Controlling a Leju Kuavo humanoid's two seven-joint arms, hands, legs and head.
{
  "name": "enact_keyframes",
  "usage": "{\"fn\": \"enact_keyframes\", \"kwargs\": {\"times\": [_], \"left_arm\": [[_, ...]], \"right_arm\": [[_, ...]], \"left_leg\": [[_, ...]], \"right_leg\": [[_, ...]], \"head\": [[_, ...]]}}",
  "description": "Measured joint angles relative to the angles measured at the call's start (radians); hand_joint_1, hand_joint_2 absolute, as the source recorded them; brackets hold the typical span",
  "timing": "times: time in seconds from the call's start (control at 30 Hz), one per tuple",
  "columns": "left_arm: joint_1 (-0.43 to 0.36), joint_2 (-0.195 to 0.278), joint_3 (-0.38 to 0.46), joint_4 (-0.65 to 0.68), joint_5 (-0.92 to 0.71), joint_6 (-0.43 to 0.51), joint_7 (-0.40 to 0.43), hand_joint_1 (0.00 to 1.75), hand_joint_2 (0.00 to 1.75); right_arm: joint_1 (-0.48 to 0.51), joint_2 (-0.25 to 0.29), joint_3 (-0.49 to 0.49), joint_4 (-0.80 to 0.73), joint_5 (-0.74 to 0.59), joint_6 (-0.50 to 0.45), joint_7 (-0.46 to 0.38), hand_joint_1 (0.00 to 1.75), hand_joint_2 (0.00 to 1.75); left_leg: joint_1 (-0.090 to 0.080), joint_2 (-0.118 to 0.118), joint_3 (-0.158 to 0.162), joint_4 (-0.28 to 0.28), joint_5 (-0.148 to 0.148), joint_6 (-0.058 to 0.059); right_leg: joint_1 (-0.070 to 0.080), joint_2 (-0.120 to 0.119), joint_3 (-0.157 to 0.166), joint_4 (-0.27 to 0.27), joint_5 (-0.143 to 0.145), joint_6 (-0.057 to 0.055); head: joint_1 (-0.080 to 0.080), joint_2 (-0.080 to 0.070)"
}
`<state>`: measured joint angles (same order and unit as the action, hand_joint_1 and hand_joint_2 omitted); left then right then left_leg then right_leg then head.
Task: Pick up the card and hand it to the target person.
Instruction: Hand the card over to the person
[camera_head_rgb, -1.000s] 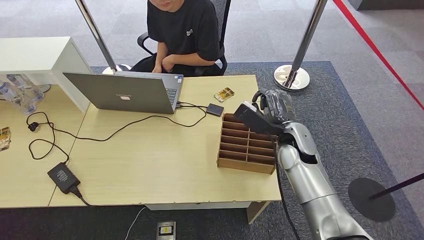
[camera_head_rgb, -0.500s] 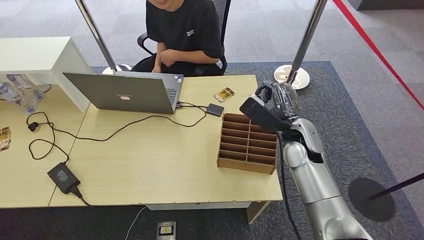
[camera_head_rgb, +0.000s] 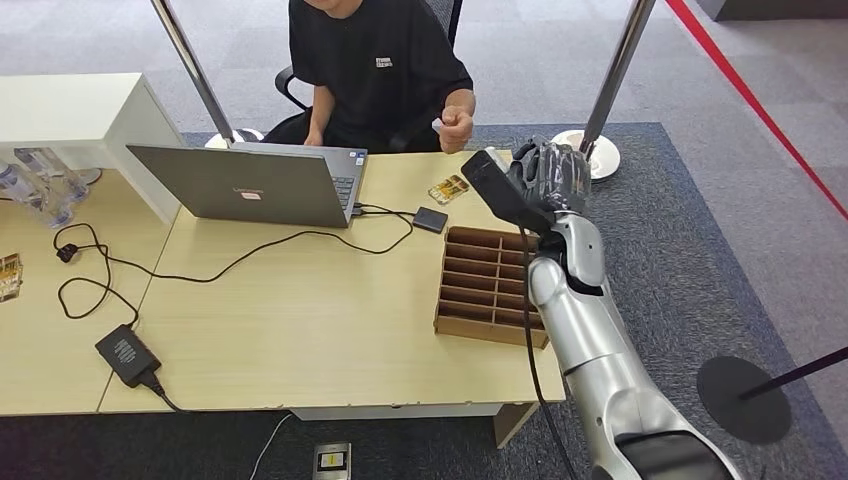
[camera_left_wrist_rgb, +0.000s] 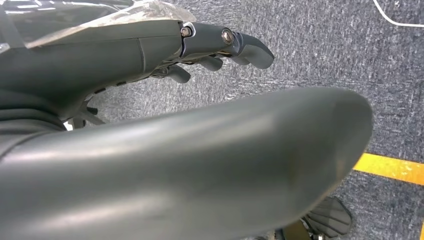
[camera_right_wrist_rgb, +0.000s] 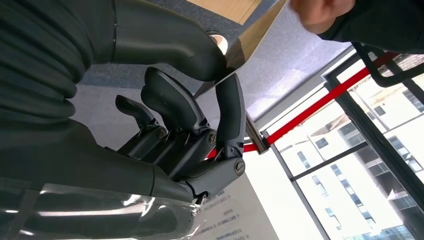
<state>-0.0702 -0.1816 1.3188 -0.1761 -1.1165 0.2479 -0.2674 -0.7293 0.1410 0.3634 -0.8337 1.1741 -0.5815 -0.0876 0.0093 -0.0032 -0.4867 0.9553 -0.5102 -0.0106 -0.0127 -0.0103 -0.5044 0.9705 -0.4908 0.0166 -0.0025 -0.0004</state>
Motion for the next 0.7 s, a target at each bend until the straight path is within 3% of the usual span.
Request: {"fn": "enact_keyframes", "kwargs": {"times": [0.27, 0.6, 0.7], "left_arm": [[0.000, 0.000, 0.000, 0.003, -0.002, 0.008, 0.007, 0.00, 0.00], [-0.001, -0.001, 0.000, 0.004, -0.016, 0.015, 0.012, 0.00, 0.00], [-0.002, -0.002, 0.000, 0.004, -0.017, 0.018, 0.012, 0.00, 0.00]], "right_arm": [[-0.054, 0.055, -0.024, 0.135, -0.002, -0.038, -0.007, 1.61, 1.75], [-0.061, 0.080, -0.031, 0.208, 0.021, -0.067, 0.006, 1.54, 1.75], [-0.061, 0.082, -0.031, 0.221, 0.037, -0.070, 0.017, 1.29, 1.75]], "left_leg": [[0.000, 0.000, 0.000, 0.000, 0.000, 0.000], [0.000, 0.000, 0.000, 0.000, 0.000, 0.000], [0.000, 0.000, 0.000, 0.000, 0.000, 0.000]], "right_leg": [[0.000, 0.000, 0.000, 0.000, 0.000, 0.000], [0.000, 0.000, 0.000, 0.000, 0.000, 0.000], [0.000, 0.000, 0.000, 0.000, 0.000, 0.000]], "head": [[0.000, 0.000], [0.000, 0.000], [0.000, 0.000]]}}
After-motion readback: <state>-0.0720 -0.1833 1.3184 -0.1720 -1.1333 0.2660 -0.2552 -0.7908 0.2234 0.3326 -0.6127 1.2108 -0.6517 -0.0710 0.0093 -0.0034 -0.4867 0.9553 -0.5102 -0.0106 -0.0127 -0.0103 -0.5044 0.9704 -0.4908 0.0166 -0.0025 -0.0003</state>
